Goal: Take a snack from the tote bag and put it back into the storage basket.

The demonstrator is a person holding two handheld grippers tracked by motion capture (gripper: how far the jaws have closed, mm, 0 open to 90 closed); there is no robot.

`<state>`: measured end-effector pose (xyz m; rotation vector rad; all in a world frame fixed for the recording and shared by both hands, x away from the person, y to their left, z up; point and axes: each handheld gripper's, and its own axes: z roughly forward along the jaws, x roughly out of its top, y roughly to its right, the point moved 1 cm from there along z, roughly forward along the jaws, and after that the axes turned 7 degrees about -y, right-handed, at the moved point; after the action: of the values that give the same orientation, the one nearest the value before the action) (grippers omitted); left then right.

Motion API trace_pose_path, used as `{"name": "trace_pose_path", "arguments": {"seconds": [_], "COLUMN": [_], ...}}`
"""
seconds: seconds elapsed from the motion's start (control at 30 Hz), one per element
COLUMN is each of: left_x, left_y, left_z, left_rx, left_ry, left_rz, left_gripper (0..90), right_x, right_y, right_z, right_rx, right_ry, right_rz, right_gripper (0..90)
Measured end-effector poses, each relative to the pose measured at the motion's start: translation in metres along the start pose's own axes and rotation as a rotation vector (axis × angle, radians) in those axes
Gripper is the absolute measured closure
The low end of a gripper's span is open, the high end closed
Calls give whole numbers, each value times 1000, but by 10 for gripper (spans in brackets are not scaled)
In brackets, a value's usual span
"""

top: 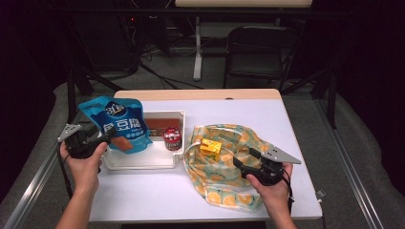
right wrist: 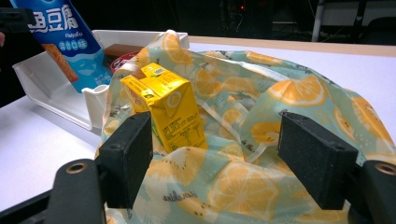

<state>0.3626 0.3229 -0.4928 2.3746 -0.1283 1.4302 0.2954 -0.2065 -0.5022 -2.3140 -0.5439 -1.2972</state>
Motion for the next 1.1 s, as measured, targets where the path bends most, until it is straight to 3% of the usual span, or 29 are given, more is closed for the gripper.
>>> {"name": "trace_pose_path", "arguments": {"seconds": [0.23, 0.47, 0.67, 1.1], "left_x": [-9, -18, -28, -42], "left_y": [18, 42, 58, 81], "left_z": [-16, -26, -25, -14], "left_rx": [-9, -37, -70, -146], "left_ry": [10, -2, -19, -74], "left_rz": [34, 86, 120, 157], "left_gripper": [155, 157, 157, 158], "right_x": [6, 15, 20, 30], "right_y": [-5, -10, -15, -20], "right_z": [3, 10, 21, 42], "right_rx": [16, 31, 43, 54], "right_ry": [9, -2, -26, -68], "right_rz": [-5, -48, -81, -127], "right_gripper": [268, 272, 273, 258]}}
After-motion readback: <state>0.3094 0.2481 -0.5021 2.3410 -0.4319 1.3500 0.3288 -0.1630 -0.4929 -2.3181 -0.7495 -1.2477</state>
